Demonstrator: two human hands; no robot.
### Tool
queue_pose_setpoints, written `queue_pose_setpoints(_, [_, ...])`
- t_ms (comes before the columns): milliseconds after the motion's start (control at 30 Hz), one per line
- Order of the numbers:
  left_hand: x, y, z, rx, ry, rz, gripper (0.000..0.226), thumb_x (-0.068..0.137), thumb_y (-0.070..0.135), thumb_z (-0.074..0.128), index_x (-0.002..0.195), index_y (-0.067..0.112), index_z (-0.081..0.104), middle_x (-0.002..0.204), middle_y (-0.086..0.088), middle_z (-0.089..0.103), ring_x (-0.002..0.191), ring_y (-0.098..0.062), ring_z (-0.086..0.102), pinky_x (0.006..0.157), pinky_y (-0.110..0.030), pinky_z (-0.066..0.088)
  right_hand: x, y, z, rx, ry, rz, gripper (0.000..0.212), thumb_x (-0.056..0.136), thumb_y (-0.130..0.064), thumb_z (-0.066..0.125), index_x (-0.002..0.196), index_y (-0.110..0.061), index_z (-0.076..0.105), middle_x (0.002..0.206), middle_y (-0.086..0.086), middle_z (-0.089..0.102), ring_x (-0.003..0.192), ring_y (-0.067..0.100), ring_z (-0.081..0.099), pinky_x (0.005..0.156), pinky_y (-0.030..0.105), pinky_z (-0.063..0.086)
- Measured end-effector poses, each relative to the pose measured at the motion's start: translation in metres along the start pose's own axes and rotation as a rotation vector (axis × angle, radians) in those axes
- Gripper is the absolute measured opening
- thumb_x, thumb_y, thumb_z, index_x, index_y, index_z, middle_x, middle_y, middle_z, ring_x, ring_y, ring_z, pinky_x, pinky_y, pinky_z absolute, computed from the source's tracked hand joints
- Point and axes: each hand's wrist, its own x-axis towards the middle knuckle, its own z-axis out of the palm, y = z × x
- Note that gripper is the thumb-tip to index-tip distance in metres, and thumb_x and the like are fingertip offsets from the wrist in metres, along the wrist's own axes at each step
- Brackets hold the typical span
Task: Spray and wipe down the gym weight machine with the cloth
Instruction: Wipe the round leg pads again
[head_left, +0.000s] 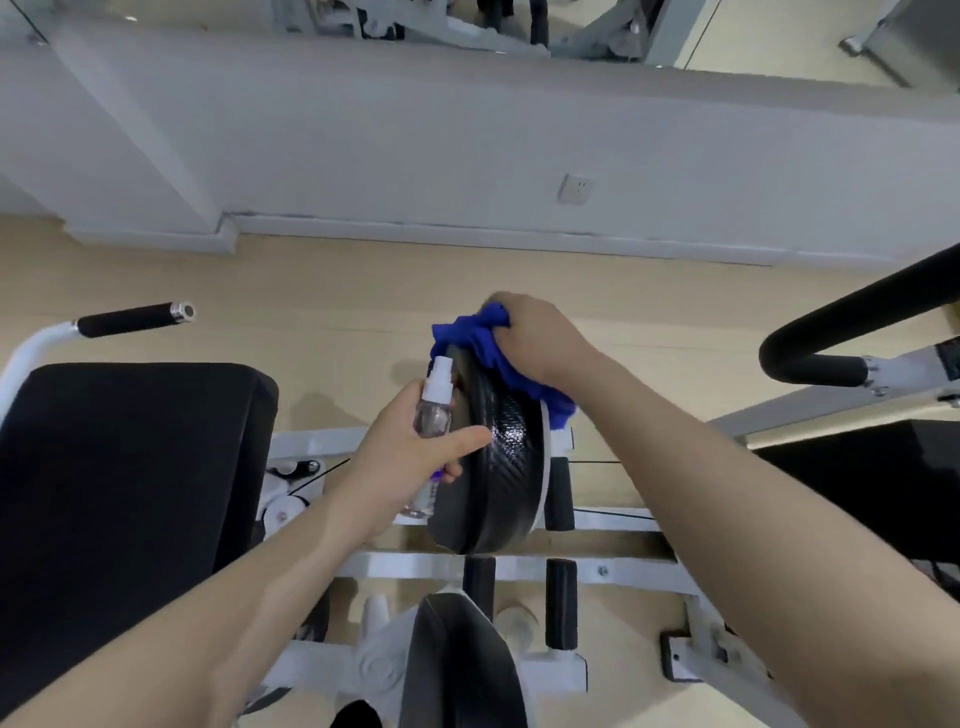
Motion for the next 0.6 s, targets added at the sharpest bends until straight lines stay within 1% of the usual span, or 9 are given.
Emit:
queue_pose_setpoints(67, [0.002, 0.0, 0.002, -0.015, 0.012, 0.005, 0.035, 0.074, 0.012, 0.075, 0.101, 0.011, 0.052, 0.07, -0.009, 0.053, 0.049, -0.012, 0.051, 0.051, -0.026, 0.047, 0.038, 0.005, -0.002, 0.028, -0.149, 0.104, 0.028, 0.081, -0.001, 0.039, 0.074, -0.016, 0.06, 0.07, 0.002, 0.058, 0.065, 0.018, 0.048, 0.059, 0.027, 0.039])
queue_pose_setpoints(100, [0.001, 0.0, 0.002, -0.011, 0.013, 0.009, 0.036, 0.072, 0.012, 0.076, 0.1, 0.015, 0.053, 0.073, -0.008, 0.056, 0.051, -0.013, 0.052, 0.051, -0.025, 0.048, 0.053, 0.013, 0.0, -0.005, -0.206, 0.166, 0.028, 0.082, -0.001, 0.037, 0.071, -0.017, 0.057, 0.065, 0.003, 0.053, 0.058, 0.018, 0.043, 0.053, 0.027, 0.036])
queue_pose_setpoints(167, [0.002, -0.005, 0.001, -0.015, 0.018, -0.004, 0.038, 0.068, 0.015, 0.08, 0.095, 0.029, 0.057, 0.079, -0.005, 0.064, 0.059, -0.016, 0.058, 0.054, -0.026, 0.05, 0.074, 0.034, 0.015, -0.082, -0.324, 0.306, 0.022, 0.088, -0.005, 0.038, 0.076, -0.011, 0.056, 0.065, 0.007, 0.051, 0.056, 0.021, 0.042, 0.051, 0.027, 0.035])
queue_pose_setpoints(233, [0.004, -0.007, -0.003, -0.016, -0.007, -0.007, 0.043, 0.06, 0.021, 0.085, 0.087, 0.043, 0.059, 0.079, 0.003, 0.068, 0.065, -0.017, 0.061, 0.056, -0.028, 0.051, 0.079, 0.05, 0.026, -0.025, -0.4, 0.364, 0.025, 0.09, -0.007, 0.04, 0.068, -0.009, 0.052, 0.065, 0.01, 0.051, 0.054, 0.022, 0.044, 0.05, 0.026, 0.036])
queue_pose_setpoints(300, [0.005, -0.01, -0.003, 0.004, -0.032, -0.013, 0.041, 0.064, 0.016, 0.083, 0.087, 0.04, 0.058, 0.064, 0.012, 0.065, 0.056, -0.01, 0.058, 0.053, -0.025, 0.049, 0.071, 0.052, 0.022, 0.088, -0.386, 0.331, 0.027, 0.09, -0.004, 0.042, 0.066, -0.012, 0.051, 0.066, 0.008, 0.054, 0.053, 0.021, 0.048, 0.049, 0.022, 0.039])
queue_pose_setpoints(333, [0.006, -0.011, -0.004, 0.016, -0.042, -0.017, 0.039, 0.068, 0.013, 0.08, 0.089, 0.036, 0.056, 0.059, 0.013, 0.062, 0.053, -0.007, 0.056, 0.053, -0.023, 0.048, 0.062, 0.049, 0.014, 0.147, -0.345, 0.319, 0.029, 0.09, -0.003, 0.041, 0.064, -0.013, 0.049, 0.064, 0.005, 0.052, 0.051, 0.017, 0.047, 0.047, 0.021, 0.038])
queue_pose_setpoints(400, [0.004, -0.008, -0.006, 0.03, -0.052, -0.043, 0.036, 0.072, 0.012, 0.076, 0.093, 0.03, 0.054, 0.056, 0.015, 0.06, 0.052, -0.004, 0.054, 0.056, -0.023, 0.048, 0.042, 0.049, -0.005, 0.278, -0.226, 0.279, 0.03, 0.086, 0.001, 0.037, 0.061, -0.014, 0.043, 0.059, 0.002, 0.045, 0.05, 0.016, 0.04, 0.048, 0.024, 0.034])
queue_pose_setpoints(500, [0.0, -0.001, -0.006, 0.048, -0.086, -0.065, 0.039, 0.069, 0.02, 0.08, 0.097, 0.031, 0.055, 0.06, 0.017, 0.061, 0.055, -0.002, 0.055, 0.061, -0.024, 0.046, 0.023, 0.055, -0.011, 0.4, -0.134, 0.239, 0.03, 0.081, 0.006, 0.035, 0.06, -0.011, 0.048, 0.057, 0.005, 0.049, 0.051, 0.016, 0.042, 0.052, 0.026, 0.035])
queue_pose_setpoints(600, [0.0, -0.003, -0.008, 0.048, -0.089, -0.039, 0.05, 0.062, 0.024, 0.084, 0.099, 0.038, 0.054, 0.078, 0.018, 0.064, 0.064, 0.005, 0.06, 0.063, -0.014, 0.045, 0.033, 0.063, 0.017, 0.376, -0.208, 0.352, 0.03, 0.091, -0.003, 0.038, 0.066, -0.016, 0.049, 0.066, 0.001, 0.05, 0.056, 0.014, 0.046, 0.052, 0.024, 0.038])
